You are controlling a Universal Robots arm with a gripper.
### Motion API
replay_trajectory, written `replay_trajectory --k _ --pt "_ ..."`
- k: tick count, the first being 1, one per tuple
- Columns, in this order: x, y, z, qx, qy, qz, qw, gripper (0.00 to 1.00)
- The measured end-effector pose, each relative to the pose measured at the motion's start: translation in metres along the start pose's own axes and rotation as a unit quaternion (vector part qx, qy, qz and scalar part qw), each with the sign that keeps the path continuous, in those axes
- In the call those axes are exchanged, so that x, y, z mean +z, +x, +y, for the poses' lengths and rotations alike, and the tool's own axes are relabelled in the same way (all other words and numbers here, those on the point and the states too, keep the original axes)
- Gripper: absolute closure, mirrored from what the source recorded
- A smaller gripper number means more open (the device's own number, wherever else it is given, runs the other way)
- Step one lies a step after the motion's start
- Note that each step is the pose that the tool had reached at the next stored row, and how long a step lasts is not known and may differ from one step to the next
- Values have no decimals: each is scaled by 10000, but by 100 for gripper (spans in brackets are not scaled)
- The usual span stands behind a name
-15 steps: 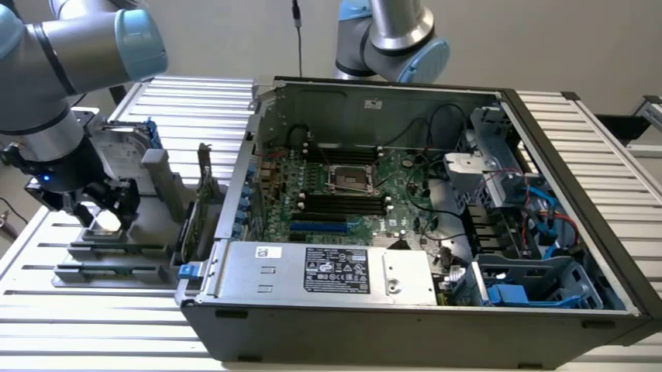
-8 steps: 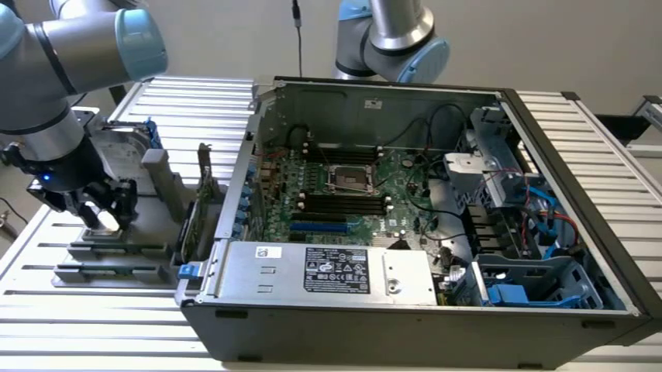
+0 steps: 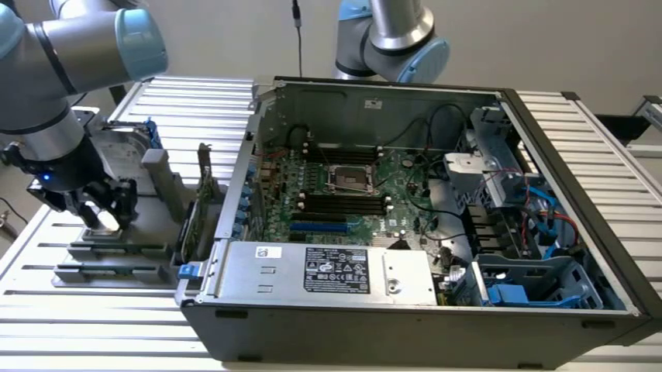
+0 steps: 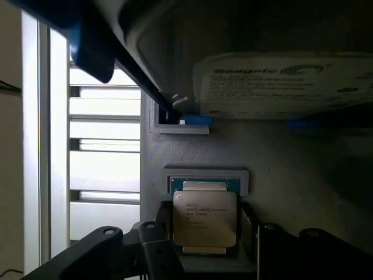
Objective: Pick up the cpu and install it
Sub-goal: 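Pick up the cpu and move it towards the insertion slot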
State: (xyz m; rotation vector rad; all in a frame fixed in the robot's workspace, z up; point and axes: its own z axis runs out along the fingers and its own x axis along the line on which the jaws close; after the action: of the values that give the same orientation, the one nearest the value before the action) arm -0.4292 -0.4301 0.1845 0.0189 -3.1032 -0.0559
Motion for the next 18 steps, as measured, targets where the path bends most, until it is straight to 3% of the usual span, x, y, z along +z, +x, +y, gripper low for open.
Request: replay_trajectory --k 3,18 --pt "-80 4 3 0 0 -1 10000 45" --pt "-759 29 27 0 0 0 10000 45"
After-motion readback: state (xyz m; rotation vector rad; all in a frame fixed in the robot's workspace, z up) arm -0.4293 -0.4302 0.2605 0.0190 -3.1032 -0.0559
